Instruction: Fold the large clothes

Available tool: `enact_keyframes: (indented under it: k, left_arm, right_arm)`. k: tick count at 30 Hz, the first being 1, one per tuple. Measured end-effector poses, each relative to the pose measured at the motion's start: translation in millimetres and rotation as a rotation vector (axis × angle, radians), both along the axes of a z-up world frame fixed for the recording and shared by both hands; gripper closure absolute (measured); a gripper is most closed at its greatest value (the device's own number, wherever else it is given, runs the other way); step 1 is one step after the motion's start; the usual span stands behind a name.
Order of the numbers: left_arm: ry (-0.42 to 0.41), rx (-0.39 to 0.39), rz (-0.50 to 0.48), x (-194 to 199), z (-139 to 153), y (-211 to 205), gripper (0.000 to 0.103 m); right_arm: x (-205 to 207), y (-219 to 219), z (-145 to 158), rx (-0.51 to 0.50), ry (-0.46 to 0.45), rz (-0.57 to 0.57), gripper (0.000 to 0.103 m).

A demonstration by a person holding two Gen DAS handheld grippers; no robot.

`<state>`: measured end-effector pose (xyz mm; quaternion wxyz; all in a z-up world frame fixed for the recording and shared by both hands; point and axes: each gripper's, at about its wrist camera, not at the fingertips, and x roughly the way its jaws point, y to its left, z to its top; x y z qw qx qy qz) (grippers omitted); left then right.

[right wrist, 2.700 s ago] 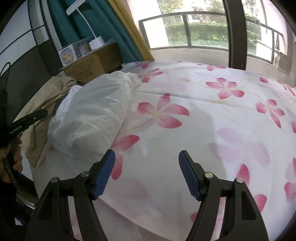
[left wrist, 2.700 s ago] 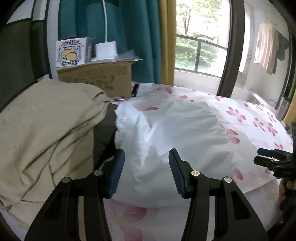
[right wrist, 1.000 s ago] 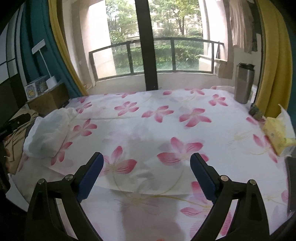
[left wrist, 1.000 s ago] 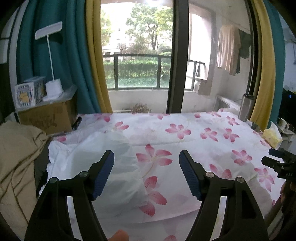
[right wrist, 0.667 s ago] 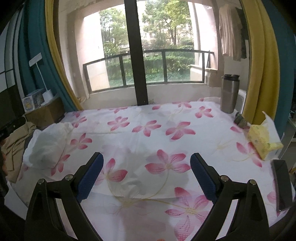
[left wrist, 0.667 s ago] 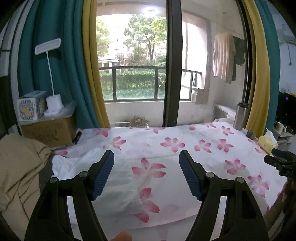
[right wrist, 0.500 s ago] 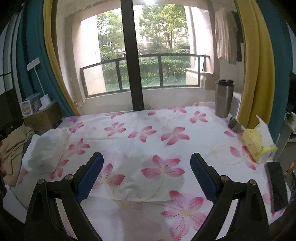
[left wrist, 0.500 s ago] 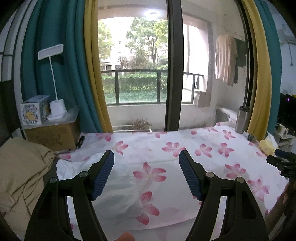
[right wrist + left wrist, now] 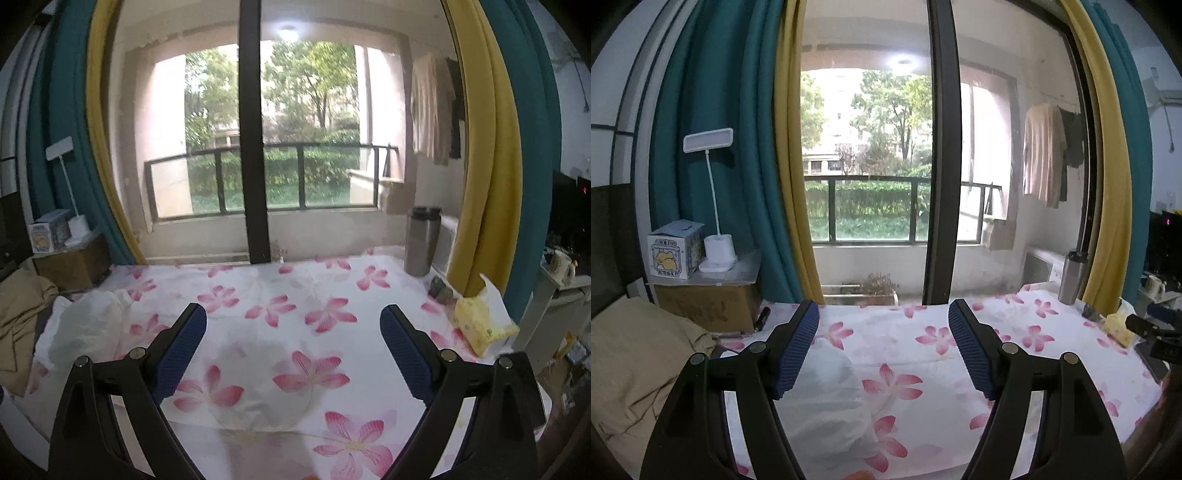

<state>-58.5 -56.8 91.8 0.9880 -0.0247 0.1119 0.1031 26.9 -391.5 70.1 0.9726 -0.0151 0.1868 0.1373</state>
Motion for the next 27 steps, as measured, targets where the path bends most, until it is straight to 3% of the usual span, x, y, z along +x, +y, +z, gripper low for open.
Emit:
enact_keyframes:
  k: [5, 9, 27]
  left_arm:
    - [-0.024, 0.036, 0.018, -12, 2, 3, 0.027]
    - [-0.016, 0.028, 0.029, -17, -1, 11, 0.027]
    - [0.067, -0.046, 0.046, -16, -36, 50, 0.027]
  right_arm:
    - [-17, 6, 18, 0.003, -0.057, -0.035, 0.009]
    - [-21, 15, 23, -0.001, -0.063, 0.009, 0.009]
    - [-10, 62, -8, -0.056, 0.001, 0.055, 0.009]
